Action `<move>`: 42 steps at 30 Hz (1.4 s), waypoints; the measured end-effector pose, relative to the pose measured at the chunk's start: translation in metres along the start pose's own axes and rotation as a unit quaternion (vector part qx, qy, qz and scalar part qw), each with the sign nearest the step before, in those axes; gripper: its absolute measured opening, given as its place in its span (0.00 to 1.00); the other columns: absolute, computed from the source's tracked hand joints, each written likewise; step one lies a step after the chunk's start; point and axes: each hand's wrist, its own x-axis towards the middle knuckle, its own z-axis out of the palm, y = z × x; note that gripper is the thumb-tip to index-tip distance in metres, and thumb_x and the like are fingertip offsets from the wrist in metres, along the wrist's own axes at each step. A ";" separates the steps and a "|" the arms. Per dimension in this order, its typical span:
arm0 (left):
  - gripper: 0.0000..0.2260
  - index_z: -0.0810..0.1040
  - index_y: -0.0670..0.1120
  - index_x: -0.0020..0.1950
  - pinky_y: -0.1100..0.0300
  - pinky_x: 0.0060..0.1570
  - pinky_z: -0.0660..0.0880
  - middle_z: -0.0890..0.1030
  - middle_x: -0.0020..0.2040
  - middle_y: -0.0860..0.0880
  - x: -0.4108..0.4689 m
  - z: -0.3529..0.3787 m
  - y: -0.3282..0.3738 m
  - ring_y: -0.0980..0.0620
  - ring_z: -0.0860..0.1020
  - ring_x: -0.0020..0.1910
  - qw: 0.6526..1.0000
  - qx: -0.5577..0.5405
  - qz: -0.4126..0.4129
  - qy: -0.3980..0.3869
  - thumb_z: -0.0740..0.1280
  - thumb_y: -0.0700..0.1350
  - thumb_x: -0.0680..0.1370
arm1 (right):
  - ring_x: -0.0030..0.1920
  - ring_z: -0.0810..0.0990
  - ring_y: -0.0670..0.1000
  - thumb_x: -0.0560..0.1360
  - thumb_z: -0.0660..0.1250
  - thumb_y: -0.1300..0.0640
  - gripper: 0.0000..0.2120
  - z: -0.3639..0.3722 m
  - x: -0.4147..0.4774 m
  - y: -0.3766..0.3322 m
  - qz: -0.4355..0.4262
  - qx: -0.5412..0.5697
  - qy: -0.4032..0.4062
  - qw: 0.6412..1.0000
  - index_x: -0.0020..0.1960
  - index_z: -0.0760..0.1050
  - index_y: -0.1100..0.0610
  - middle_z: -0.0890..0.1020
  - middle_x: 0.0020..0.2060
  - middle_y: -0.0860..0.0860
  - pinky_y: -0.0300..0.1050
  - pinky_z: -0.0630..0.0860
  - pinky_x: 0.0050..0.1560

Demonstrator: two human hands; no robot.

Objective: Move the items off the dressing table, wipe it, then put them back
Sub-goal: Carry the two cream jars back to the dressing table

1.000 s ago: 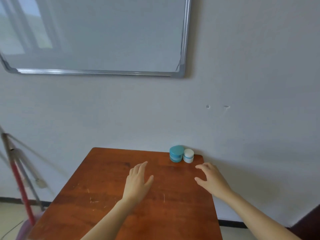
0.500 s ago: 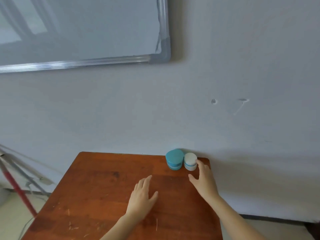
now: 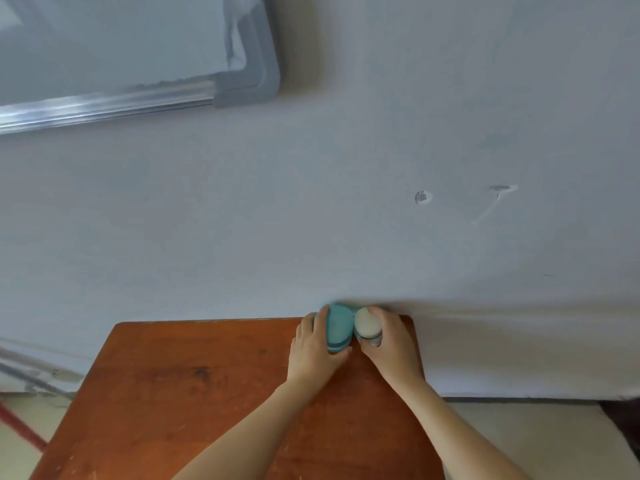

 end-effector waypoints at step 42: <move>0.32 0.70 0.43 0.65 0.75 0.54 0.58 0.75 0.58 0.45 -0.508 -0.019 0.043 0.47 0.72 0.59 0.568 -0.203 0.665 -0.440 0.76 0.44 0.64 | 0.48 0.76 0.52 0.63 0.74 0.64 0.23 0.001 -0.710 -0.209 0.460 -0.162 0.638 0.595 0.57 0.74 0.58 0.77 0.52 0.50 0.42 0.71 0.48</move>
